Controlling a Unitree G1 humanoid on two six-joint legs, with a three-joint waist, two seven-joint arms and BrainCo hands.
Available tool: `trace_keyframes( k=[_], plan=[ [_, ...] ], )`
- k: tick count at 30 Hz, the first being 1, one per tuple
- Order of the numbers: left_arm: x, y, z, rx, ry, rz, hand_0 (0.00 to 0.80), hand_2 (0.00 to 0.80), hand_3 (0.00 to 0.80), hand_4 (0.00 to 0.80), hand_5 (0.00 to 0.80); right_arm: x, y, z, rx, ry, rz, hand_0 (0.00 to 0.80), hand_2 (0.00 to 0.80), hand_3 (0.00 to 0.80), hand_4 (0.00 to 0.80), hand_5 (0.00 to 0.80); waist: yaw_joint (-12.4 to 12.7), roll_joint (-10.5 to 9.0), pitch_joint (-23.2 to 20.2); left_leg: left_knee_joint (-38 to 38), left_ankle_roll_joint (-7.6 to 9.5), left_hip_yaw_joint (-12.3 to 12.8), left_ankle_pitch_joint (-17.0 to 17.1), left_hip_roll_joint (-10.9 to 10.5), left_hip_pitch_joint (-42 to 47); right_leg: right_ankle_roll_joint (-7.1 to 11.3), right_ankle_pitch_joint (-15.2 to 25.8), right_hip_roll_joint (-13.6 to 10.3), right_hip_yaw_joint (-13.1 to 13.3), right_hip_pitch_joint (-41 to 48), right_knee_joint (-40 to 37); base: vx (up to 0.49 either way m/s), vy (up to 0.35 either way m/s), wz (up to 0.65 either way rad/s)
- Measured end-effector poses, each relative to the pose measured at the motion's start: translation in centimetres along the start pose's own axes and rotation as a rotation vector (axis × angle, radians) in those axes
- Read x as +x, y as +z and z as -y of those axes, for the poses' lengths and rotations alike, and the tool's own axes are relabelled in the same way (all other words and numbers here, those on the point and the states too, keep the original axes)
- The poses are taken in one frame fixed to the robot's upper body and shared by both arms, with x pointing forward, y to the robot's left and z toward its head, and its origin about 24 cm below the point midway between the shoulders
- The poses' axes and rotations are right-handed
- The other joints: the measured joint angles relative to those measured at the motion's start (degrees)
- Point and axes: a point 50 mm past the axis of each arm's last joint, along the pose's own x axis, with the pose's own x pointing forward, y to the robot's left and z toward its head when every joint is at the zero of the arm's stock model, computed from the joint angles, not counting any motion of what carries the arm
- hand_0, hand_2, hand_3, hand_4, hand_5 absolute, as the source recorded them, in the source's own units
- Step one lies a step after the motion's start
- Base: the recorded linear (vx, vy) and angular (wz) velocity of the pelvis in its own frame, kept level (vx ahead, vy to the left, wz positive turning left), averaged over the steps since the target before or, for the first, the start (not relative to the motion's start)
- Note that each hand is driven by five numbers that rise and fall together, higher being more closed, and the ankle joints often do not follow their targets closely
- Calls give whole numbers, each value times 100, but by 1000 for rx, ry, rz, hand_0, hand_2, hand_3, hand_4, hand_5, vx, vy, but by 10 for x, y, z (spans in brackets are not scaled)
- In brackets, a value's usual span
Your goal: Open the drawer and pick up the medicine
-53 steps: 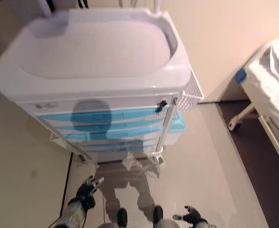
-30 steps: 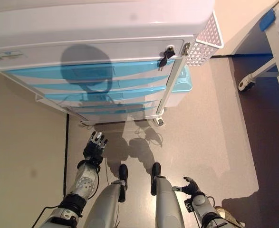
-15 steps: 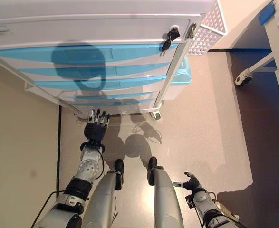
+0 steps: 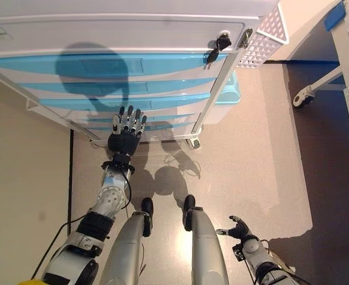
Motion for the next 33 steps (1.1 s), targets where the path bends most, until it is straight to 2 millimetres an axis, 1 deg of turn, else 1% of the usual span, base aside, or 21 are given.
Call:
trace_keyframes(
  k=[1,2,4,6,15,24,33],
  plan=[
    [1,2,1,4,-7,9,0,0,0,0,0,0,-1,-1,-5,10,-2,0,0,0,0,0,-21,-14,-132,2,-2,4,-2,1,-87,11,-7,3,3,-92,-3,0,0,0],
    [4,3,5,4,-18,15,0,0,0,0,0,-1,-2,-2,-9,15,-3,0,0,0,0,0,-17,-33,-170,1,-2,9,-1,1,-117,4,-1,4,10,-127,2,0,0,0],
    [12,7,13,9,-49,30,0,0,0,0,0,-1,-2,-3,-18,21,-2,0,0,0,0,0,-24,-37,-172,9,-2,9,-1,2,-124,-4,7,9,8,-128,1,0,0,0],
    [15,9,17,2,-53,40,0,0,0,0,0,-1,-2,-2,-22,26,6,0,0,0,0,0,-33,-36,-173,9,-2,14,-7,11,-149,-2,11,15,19,-156,-1,0,0,0],
    [18,13,20,6,-57,59,0,0,0,0,0,-2,-4,-1,-62,46,4,0,0,0,0,0,-24,-35,-246,55,-13,24,-13,39,-353,-21,43,61,27,-349,-4,-4,0,-1],
    [18,12,15,-6,-32,69,0,0,0,0,0,-2,-4,-2,-76,53,3,0,0,0,0,0,-3,-31,-270,9,-12,28,-8,67,-369,-23,103,94,25,-345,-108,-10,5,-1],
    [13,6,-11,19,88,43,0,0,0,0,0,-2,-5,-1,-75,40,0,0,0,0,0,0,-2,10,-230,-57,-3,29,-1,80,-369,-16,108,95,22,-342,-180,0,0,0]
  ],
)
